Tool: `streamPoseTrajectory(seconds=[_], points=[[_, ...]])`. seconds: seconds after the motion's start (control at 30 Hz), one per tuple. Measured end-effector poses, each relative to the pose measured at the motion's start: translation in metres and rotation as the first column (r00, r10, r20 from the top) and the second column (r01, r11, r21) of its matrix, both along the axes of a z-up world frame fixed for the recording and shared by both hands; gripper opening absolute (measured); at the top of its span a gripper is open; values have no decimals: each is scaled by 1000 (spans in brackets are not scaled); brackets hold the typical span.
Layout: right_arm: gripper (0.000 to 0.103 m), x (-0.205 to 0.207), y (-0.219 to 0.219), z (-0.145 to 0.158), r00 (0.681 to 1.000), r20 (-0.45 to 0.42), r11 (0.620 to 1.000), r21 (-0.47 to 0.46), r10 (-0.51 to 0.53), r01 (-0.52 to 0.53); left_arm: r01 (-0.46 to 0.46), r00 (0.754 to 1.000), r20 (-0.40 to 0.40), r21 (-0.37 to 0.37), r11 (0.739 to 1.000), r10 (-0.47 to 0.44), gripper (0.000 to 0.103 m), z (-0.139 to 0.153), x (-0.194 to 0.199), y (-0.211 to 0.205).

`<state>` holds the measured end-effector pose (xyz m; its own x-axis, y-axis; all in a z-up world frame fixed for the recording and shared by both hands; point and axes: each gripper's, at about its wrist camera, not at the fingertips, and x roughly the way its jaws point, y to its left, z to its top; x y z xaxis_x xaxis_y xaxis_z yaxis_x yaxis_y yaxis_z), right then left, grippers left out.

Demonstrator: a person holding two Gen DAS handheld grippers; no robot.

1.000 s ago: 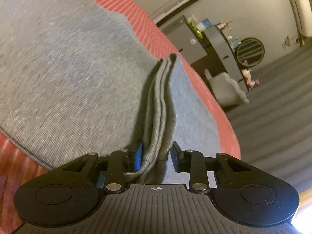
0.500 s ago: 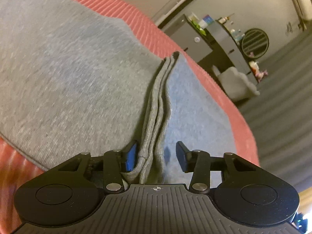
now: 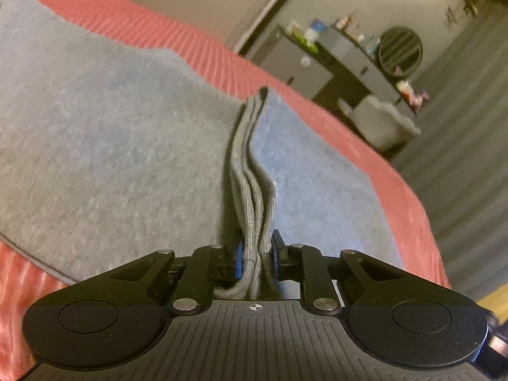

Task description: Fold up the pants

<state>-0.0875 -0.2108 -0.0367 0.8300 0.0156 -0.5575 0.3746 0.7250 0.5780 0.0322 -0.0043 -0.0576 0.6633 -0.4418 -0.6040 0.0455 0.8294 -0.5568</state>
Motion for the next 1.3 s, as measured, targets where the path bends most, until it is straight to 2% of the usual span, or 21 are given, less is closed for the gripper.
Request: streamPoseTrajectory(seconds=[0.07,0.13,0.2,0.3,0.4,0.47,0.63,0.7,0.73,0.83,0.9,0.97,1.03,1.13,1.2,1.3], points=[[9,5,-10,-14,998,-60,1000,1,4,-4,-3,1000,-28,36,999,4,20,-5,4,-4],[10,3,-11,-26,998,-47,999,-24,32,-33,0,1000,-13,65,998,0,20,-3,3,-7],[10,2,-6,-23,998,-43,997,-65,35,-38,1,1000,-13,66,998,0,20,-2,2,-7],[11,-3,-11,-21,997,-59,999,-9,46,-47,-5,1000,-24,44,999,6,21,-3,3,-3],[17,-6,-22,-12,994,-84,996,49,73,-69,-16,1000,-22,44,999,17,25,0,1,-2],[27,-17,-20,0,989,-99,994,43,105,-101,-45,999,-3,49,998,45,28,3,-2,0],[29,-40,-16,33,979,-63,980,-42,192,-194,-139,986,94,34,990,136,41,16,-11,10],[29,-40,-13,43,974,-46,971,-84,223,-226,-156,983,99,39,987,152,51,16,-11,11],[29,-37,-12,45,971,-40,967,-93,234,-237,-152,985,87,38,988,149,51,15,-10,10],[30,-13,-2,41,960,-52,944,-176,274,-279,-129,990,68,44,991,125,52,12,-6,6],[30,14,6,28,951,-109,912,-272,288,-307,-113,992,69,82,990,107,53,12,-5,0],[30,43,9,13,944,-151,886,-328,293,-328,-95,994,70,123,988,87,53,10,-5,-8],[30,67,9,9,944,-143,869,-370,296,-329,-78,995,77,177,981,65,54,8,-5,-16],[30,102,14,13,942,-130,816,-473,310,-334,-50,994,108,255,966,23,60,7,-6,-29],[30,134,11,9,938,-156,811,-473,308,-345,-32,992,122,285,958,-4,65,5,-6,-34],[31,169,0,5,943,-150,838,-434,296,-332,-15,991,131,295,955,-25,68,5,-5,-33]])
